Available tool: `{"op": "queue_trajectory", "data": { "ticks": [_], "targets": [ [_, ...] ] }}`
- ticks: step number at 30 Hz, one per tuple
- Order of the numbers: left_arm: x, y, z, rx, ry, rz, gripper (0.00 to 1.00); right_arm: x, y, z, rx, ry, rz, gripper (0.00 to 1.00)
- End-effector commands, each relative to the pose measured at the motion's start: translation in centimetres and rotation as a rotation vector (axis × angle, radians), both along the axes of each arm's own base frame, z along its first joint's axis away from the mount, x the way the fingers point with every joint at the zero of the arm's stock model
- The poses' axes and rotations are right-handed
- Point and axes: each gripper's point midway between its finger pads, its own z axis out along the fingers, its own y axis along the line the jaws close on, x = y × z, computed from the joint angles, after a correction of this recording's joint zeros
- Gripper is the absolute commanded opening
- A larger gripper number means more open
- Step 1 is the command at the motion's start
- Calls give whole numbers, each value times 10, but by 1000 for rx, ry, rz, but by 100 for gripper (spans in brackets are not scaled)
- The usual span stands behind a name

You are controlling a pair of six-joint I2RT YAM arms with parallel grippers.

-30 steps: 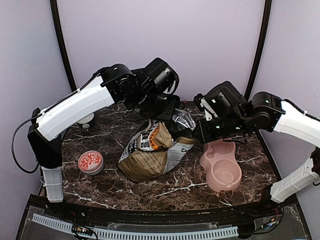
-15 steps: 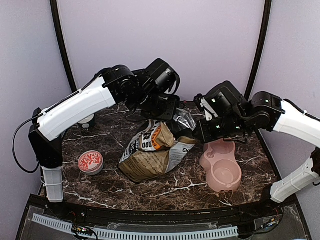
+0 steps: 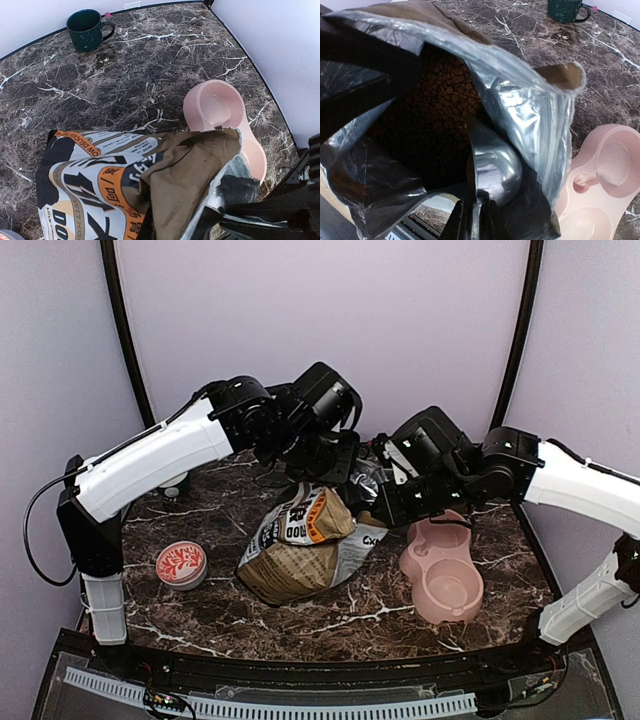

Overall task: Serve the pet food
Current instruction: Insert the spatula into the pet food bag.

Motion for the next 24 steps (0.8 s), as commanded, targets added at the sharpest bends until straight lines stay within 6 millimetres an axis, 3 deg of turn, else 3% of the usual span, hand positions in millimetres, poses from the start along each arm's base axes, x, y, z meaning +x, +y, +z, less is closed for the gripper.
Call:
{"op": "queue_trajectory", "data": {
  "ticks": [1, 10, 18, 24],
  "targets": [
    [-4, 5, 37, -108, -51, -3, 0, 5, 25, -11, 71, 28, 57, 0],
    [-10, 8, 23, -118, -32, -4, 0, 2, 33, -45, 193, 172, 115, 0],
    [-13, 3, 18, -125, -20, -15, 0, 9, 12, -66, 222, 248, 103, 0],
    [-12, 4, 17, -116, -30, -12, 0, 4, 17, -79, 294, 305, 127, 0]
  ]
}}
